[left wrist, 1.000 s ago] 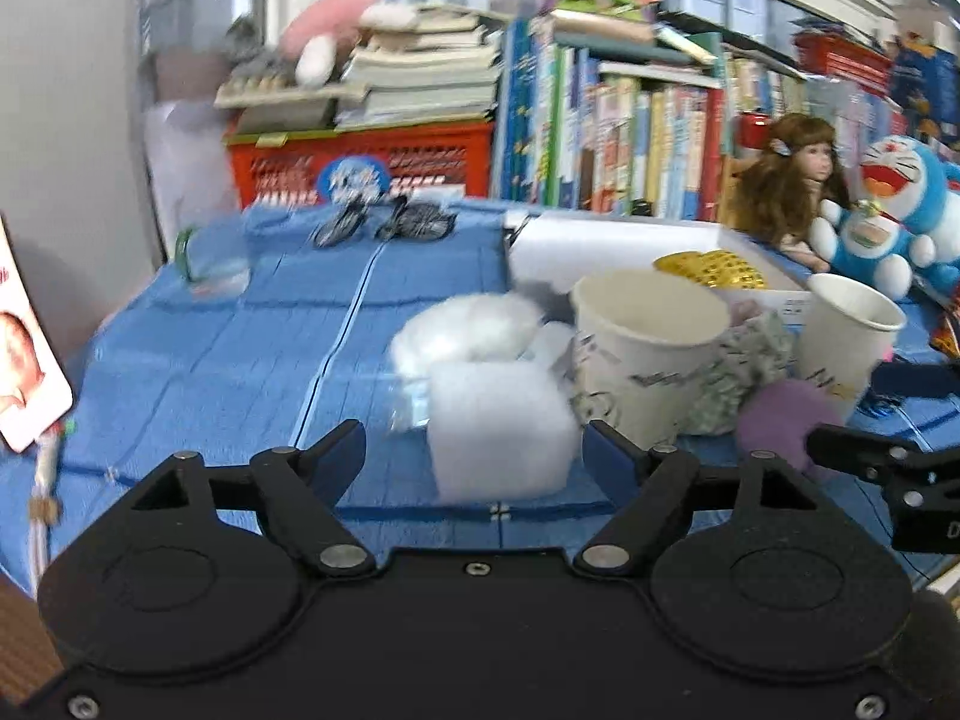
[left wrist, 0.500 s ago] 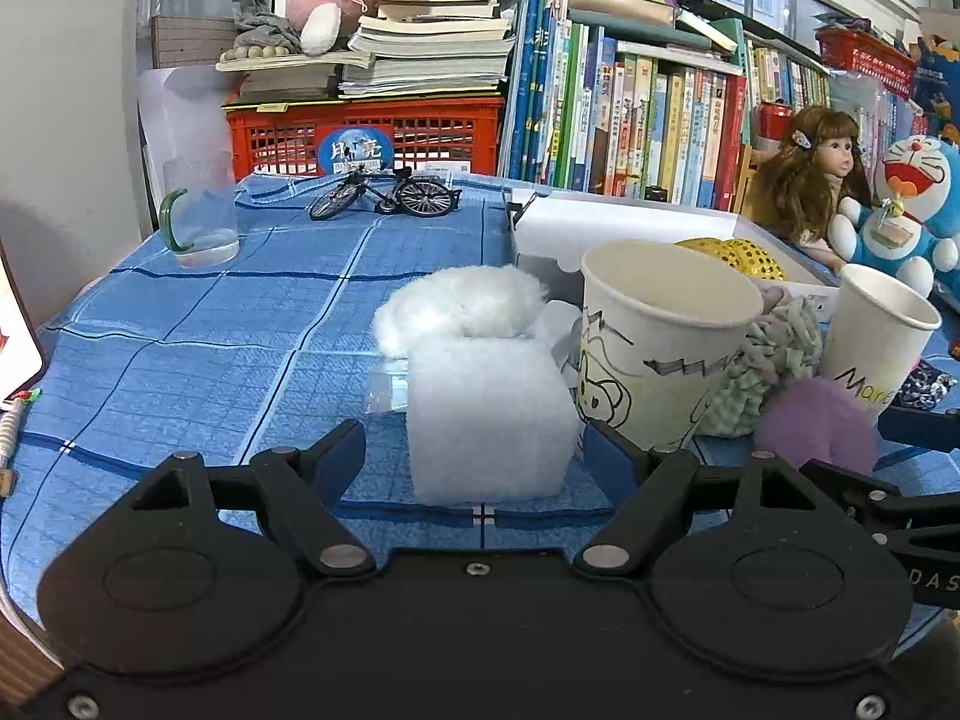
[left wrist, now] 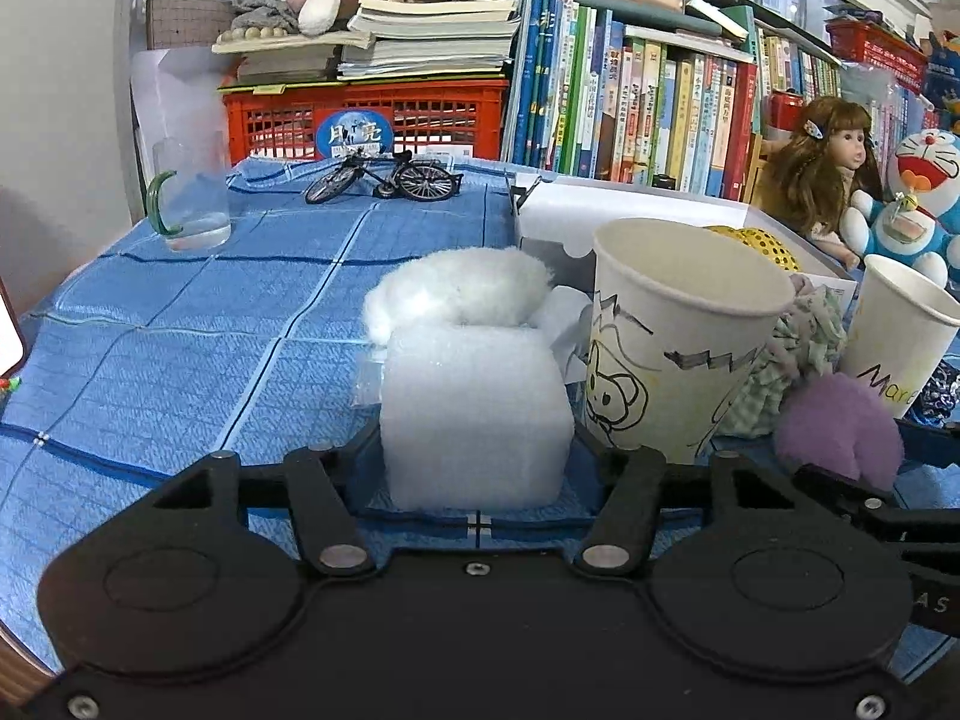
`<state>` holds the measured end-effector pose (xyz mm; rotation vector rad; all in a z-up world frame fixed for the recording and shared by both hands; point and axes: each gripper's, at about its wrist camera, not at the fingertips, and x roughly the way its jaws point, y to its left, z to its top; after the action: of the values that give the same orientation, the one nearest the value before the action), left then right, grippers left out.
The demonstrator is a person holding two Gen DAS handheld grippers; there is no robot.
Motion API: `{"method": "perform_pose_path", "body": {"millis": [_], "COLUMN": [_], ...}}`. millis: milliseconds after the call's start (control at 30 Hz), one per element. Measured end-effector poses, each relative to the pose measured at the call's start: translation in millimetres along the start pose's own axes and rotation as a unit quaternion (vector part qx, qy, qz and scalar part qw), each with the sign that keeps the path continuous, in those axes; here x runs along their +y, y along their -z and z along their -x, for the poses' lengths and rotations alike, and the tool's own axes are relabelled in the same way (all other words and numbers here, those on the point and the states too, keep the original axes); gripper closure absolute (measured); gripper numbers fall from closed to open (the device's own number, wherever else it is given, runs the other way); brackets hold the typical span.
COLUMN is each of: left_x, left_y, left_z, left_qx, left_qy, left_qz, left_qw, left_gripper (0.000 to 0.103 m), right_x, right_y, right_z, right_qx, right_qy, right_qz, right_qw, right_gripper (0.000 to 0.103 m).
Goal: Organize soft objects
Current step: 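Grasp and lift the purple pom-pom with the right tool while the left tool lifts the foam block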
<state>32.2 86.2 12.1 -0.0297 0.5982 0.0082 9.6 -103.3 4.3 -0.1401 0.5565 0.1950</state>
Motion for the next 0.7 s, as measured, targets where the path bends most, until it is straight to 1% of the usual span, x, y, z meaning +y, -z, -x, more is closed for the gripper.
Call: {"method": "perform_pose_path", "body": {"millis": [167,333,433,533,700], "left_x": [-0.8,5.0,7.0,6.9,5.0], "left_y": [-5.4,-19.9,-32.5,-46.3,-70.9], "left_z": [9.8,22.3,30.0,37.4,41.9], "left_qx": [-0.008,-0.02,-0.028,-0.038,-0.054], "left_qy": [0.002,0.007,0.015,0.031,0.045], "left_qz": [-0.01,-0.003,-0.004,-0.005,-0.009], "left_qw": [0.9999,0.9998,0.9995,0.9988,0.9975], "left_gripper": [0.046,0.046,0.046,0.046,0.046], "right_x": [-0.7,0.4,-2.4,-7.9,-21.1], "right_y": [-4.4,-15.2,-23.8,-34.0,-52.2], "right_z": [13.6,33.8,43.2,52.4,66.0], "right_qx": [-0.008,-0.033,-0.049,-0.066,-0.086], "right_qy": [-0.025,-0.044,-0.049,-0.049,-0.052], "right_qz": [0.006,0.019,0.018,0.014,-0.005], "right_qw": [1.0,0.998,0.997,0.997,0.995], "right_gripper": [0.036,0.036,0.036,0.036,0.035]}}
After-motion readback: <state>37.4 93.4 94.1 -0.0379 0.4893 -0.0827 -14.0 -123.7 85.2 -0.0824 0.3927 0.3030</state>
